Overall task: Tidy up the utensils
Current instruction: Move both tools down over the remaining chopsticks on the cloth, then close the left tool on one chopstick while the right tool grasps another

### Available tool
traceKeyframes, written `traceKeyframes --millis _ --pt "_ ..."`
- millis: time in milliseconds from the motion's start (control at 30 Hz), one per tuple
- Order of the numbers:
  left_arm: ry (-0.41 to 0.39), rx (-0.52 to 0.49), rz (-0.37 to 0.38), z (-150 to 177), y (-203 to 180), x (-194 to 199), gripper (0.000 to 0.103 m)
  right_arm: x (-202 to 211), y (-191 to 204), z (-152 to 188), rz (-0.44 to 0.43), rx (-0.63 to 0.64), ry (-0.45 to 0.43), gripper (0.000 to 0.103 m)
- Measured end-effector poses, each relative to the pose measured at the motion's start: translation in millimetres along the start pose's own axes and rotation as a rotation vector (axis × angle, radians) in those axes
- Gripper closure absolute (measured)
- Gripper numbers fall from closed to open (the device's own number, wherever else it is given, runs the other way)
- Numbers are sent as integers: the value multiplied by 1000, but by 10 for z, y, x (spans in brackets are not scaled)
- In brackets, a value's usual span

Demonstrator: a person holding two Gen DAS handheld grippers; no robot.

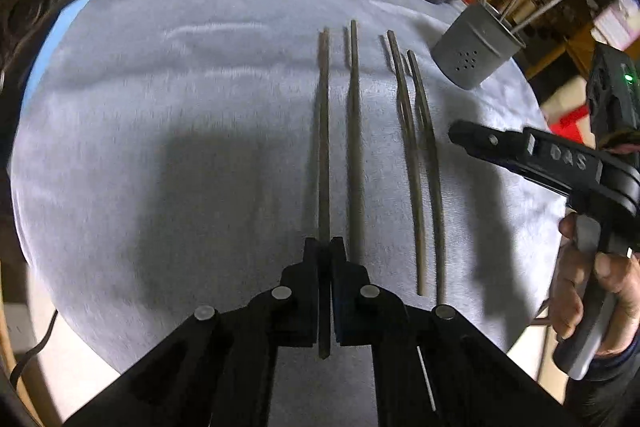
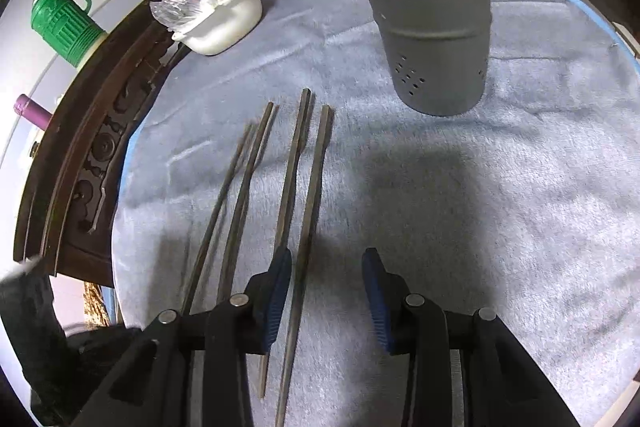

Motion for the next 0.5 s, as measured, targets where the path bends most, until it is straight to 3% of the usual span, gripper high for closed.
traceKeyframes --millis 167,400,500 --pt "-10 -12 1 -88 -12 61 96 -103 72 -149 28 10 20 63" --pt "17 -20 -49 -565 61 -21 95 -296 122 -282 106 47 77 63" --pt "71 -10 -27 -757 10 -161 95 -384 119 -253 127 61 114 76"
Point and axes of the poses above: each gripper's, at about its wrist camera, not at the fingertips, and x roughly against the way its jaws point, y to its left, z to its underside, the point moved 9 cm from there along -x, roughly the way its jaws point, and after that the axes turned 4 degrees about -x, right-handed, at the moved point
